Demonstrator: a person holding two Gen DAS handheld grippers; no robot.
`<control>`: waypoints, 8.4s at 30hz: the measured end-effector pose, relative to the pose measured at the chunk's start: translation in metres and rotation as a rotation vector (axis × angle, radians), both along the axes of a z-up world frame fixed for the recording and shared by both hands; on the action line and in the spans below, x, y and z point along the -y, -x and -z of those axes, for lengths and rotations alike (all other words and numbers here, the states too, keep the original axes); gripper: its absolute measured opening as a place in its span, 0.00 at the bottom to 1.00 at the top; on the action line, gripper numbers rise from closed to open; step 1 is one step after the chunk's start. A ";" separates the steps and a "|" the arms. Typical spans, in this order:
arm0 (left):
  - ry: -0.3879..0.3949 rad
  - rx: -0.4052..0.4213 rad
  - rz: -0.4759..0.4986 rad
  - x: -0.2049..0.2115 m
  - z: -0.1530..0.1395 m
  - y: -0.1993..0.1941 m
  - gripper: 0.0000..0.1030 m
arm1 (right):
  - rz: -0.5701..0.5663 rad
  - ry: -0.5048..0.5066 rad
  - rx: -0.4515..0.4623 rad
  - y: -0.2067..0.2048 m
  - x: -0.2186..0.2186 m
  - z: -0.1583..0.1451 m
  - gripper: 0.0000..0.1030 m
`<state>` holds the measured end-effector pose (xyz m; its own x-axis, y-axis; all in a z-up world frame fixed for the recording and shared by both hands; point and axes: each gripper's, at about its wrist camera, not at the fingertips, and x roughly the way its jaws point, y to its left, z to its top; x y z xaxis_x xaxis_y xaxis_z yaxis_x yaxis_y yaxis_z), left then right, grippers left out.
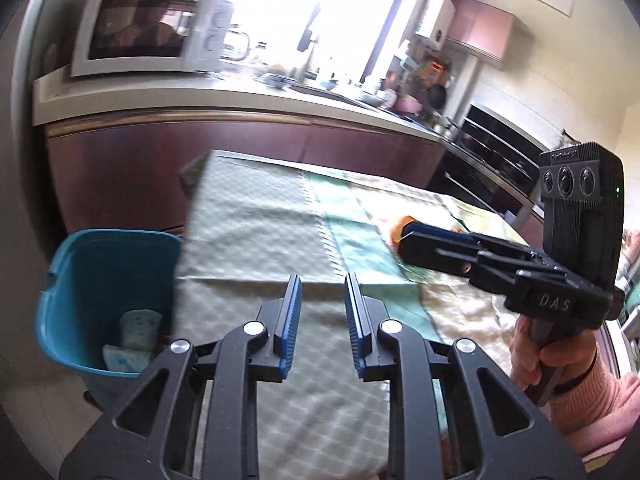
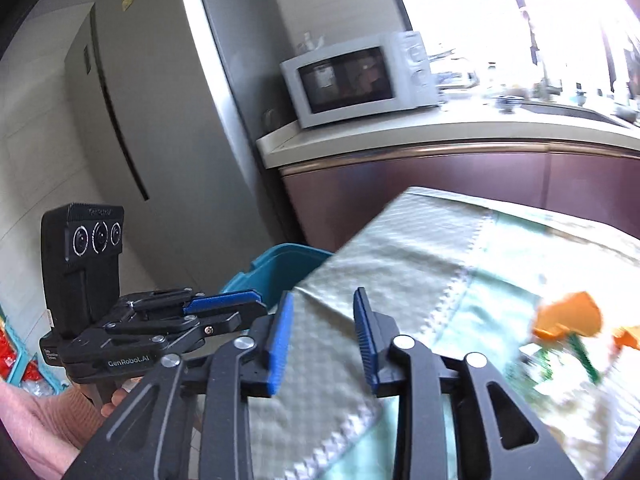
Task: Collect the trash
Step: 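Move both open tools back to the table and close the left tool on the white tissue, then lift the tissue with the left tool while the right tool grasps the white foam net, then carry the tissue and foam net with both tools over the teal bin, then open both tools to drop the tissue and foam net into the bin, then move both open tools back over the table toward the second foam net, then close the right tool on the white foam net while the left tool grasps a green wrapper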
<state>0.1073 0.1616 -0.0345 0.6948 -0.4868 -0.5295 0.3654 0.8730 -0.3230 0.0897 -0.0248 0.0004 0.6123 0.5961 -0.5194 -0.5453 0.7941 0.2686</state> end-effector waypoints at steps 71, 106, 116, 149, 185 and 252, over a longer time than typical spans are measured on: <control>-0.001 -0.186 0.520 0.290 0.052 -0.001 0.06 | 0.623 -0.171 -0.131 0.024 0.294 0.066 0.60; 0.072 -0.128 0.319 0.172 0.015 0.014 0.06 | 0.484 -0.293 -0.167 0.027 0.283 0.074 0.09; 0.092 -0.072 0.226 0.118 -0.004 0.021 0.06 | 0.392 -0.273 -0.052 0.050 0.250 0.022 0.08; -0.037 -0.165 -0.363 -0.176 0.030 -0.024 0.06 | -0.210 -0.048 -0.198 -0.108 -0.118 0.023 0.08; 0.016 -0.172 -0.259 -0.143 0.060 -0.042 0.14 | -0.162 0.047 -0.237 -0.113 -0.143 0.054 0.21; -0.032 -0.282 0.183 0.188 0.063 -0.084 0.25 | 0.413 0.053 -0.152 0.003 0.196 0.067 0.08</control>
<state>0.1909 -0.0268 -0.0980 0.4211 -0.5704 -0.7052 0.4174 0.8122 -0.4076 0.0868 -0.2207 -0.0669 0.7075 0.2878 -0.6454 -0.1369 0.9518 0.2744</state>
